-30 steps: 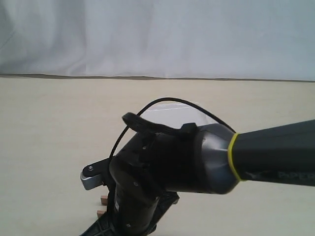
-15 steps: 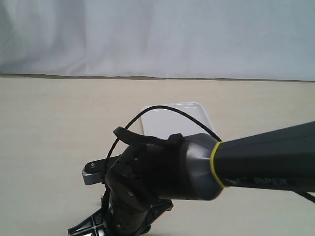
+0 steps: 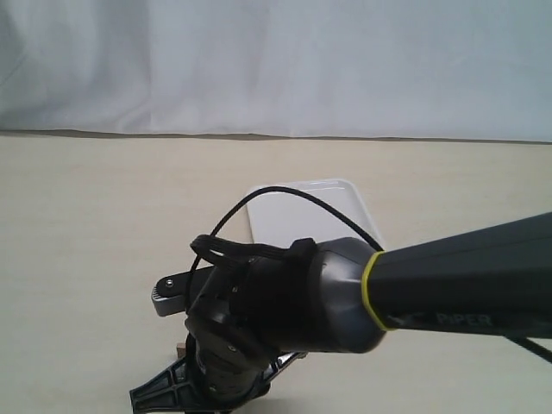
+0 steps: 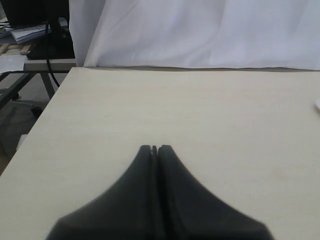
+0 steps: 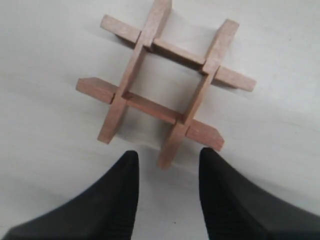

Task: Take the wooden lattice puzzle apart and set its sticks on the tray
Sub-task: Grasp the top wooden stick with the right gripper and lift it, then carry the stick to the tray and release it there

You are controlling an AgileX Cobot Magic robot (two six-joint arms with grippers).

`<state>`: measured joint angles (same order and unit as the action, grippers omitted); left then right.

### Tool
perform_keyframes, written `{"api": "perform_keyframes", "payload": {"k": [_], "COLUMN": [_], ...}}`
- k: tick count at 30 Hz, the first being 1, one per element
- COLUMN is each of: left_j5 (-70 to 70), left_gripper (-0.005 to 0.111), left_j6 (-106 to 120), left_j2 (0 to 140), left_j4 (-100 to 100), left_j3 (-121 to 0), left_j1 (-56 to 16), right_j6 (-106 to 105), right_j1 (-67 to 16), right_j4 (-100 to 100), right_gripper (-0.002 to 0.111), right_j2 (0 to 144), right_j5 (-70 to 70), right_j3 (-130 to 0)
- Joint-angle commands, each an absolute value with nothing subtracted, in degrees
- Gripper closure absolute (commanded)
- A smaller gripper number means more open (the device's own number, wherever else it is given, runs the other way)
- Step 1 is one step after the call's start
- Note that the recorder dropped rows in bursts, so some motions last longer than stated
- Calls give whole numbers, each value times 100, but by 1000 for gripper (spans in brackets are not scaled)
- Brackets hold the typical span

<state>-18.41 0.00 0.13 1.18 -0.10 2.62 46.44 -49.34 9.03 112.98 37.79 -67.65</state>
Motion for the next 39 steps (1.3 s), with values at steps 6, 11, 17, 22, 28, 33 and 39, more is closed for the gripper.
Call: {"api": "perform_keyframes", "payload": {"k": [6,11,17,22,28,33,39], "left_j5": [-1766,-1766,-1766,-1766,-1766,-1766,-1766], "left_gripper": [107,107,107,107,107,107,107], "left_j6": [0,0,0,0,0,0,0], "left_j2": [0,0,0,0,0,0,0], "left_j4": [91,91,91,91,91,91,91], "left_j3": [0,0,0,0,0,0,0], "left_j1": [257,257,257,257,257,257,257], "right_j6": [4881,4881,4881,4881,4881,4816,4384], "right_j1": [-4932,-4932,-4932,-4932,-4932,-4932,-4943], "right_j4": [1209,1385,1473,1724,1723,1765,1753], "right_gripper": [87,101,104,104,104,104,104], "right_j2": [11453,11453,11453,11443,11290,11067,10864], "right_j5": [3574,3561,3606,3648,3711,4246,4705], "right_j3": [-6790,-6790,-6790,-6790,-6802,-7117,-7474]}}
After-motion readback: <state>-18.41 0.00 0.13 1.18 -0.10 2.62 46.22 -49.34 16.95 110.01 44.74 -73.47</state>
